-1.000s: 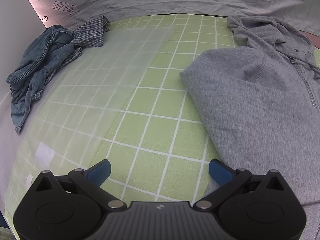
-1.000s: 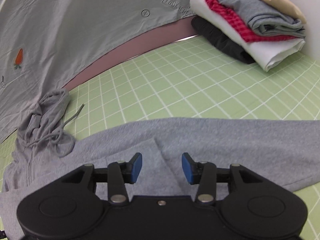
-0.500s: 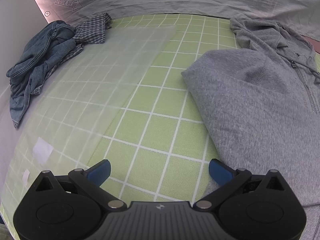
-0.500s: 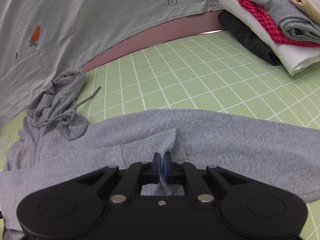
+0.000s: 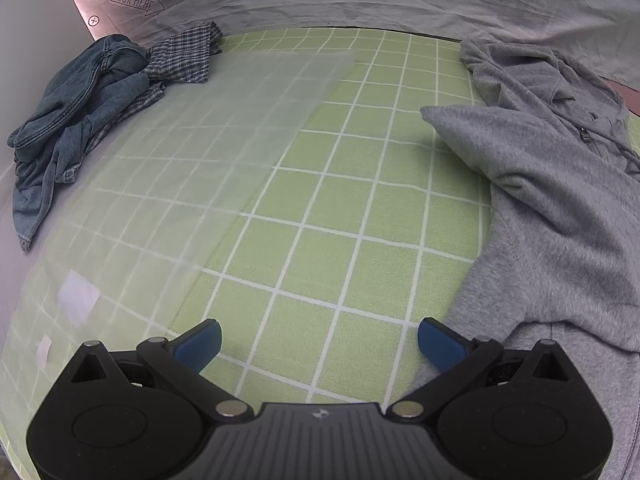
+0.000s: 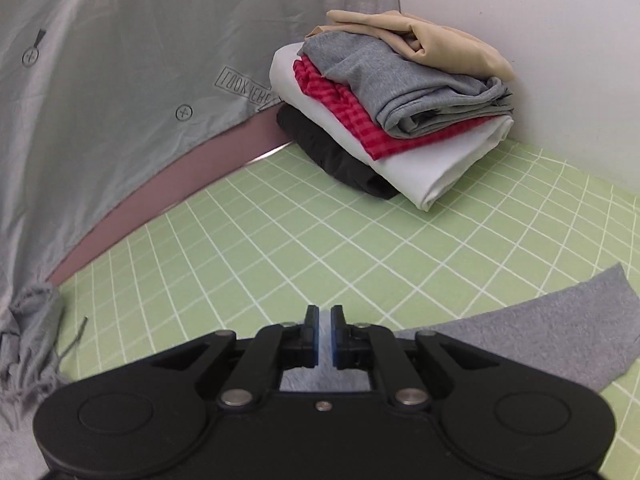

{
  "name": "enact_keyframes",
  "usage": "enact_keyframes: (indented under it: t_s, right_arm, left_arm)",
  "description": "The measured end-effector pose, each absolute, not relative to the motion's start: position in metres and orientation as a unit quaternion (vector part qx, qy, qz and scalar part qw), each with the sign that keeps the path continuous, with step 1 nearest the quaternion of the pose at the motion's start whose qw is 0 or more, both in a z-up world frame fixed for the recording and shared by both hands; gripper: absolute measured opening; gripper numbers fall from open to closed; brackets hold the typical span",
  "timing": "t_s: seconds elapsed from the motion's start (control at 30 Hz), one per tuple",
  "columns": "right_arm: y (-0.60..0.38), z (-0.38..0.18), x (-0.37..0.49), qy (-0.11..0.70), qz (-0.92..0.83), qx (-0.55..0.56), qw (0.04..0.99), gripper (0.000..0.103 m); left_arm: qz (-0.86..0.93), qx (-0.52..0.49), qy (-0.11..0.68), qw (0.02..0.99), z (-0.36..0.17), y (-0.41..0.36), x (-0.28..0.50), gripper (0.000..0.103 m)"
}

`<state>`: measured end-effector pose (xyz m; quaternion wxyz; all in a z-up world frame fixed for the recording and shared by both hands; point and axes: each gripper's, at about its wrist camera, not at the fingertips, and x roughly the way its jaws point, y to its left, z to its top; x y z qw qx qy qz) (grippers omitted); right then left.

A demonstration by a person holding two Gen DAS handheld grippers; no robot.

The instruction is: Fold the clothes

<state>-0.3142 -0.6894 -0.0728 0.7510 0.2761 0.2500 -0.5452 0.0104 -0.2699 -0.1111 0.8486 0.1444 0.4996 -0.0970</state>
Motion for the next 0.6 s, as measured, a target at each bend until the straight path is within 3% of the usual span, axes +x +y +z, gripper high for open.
enact_keyframes:
  t_s: [0.1,0.17,0.6]
  right_arm:
    - [-0.686,-0.085,-0.316,0.272,-0.539,0.275,0.748,0.035]
    - [-0.683,-0.09,-0.318,0.277,-0.532,0.287,0.747,0.041]
    - [-0.667,-0.12,-0.313,0.315,-0.52,0.306,0.733,0.054]
  left_arm:
    - [-0.107,0.139,0.494,0.852,-0.103,-0.27,0.008,0.103]
    - [-0.128,0.128,0.483,0.857,-0.093,-0.271,0.004,0.103]
    - [-0.224,0.166,0.473,0.836,-0.094,-0.304,-0.017,0.103]
